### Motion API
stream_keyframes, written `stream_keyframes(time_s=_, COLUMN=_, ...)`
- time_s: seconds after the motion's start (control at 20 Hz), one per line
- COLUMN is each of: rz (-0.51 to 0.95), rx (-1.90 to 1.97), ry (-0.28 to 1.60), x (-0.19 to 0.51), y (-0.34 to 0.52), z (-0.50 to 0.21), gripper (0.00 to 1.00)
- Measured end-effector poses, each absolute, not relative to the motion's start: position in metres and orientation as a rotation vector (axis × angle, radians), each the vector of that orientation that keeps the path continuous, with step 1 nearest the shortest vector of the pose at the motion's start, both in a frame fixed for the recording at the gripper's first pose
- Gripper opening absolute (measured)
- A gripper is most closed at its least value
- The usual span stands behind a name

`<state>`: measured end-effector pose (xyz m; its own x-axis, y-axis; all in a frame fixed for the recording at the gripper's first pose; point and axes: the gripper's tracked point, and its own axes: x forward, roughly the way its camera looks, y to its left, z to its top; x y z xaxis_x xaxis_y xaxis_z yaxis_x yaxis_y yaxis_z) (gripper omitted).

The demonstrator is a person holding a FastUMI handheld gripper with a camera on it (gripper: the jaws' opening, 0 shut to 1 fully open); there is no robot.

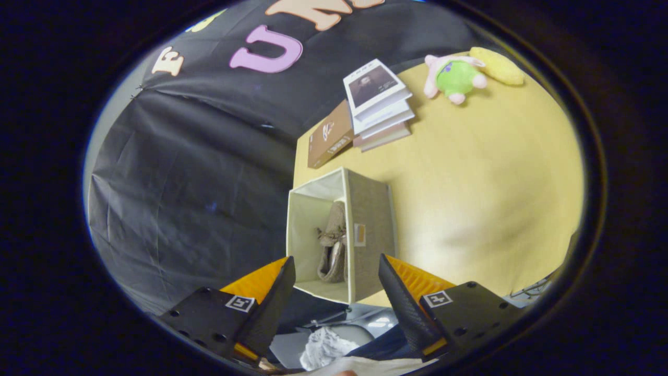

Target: Open the storage box then place both shoes into the box .Put the left shoe in first, then the right shoe, with the right side of both shoes facing outward in a uniform manner.

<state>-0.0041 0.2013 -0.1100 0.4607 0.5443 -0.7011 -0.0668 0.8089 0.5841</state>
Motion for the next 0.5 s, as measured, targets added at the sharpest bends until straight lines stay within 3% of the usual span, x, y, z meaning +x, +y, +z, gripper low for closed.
stream_keyframes(time_s=0.5, rz=0.307, rx=0.323, ry=0.380, x=0.023, y=0.124, z=-0.013, gripper=0.99)
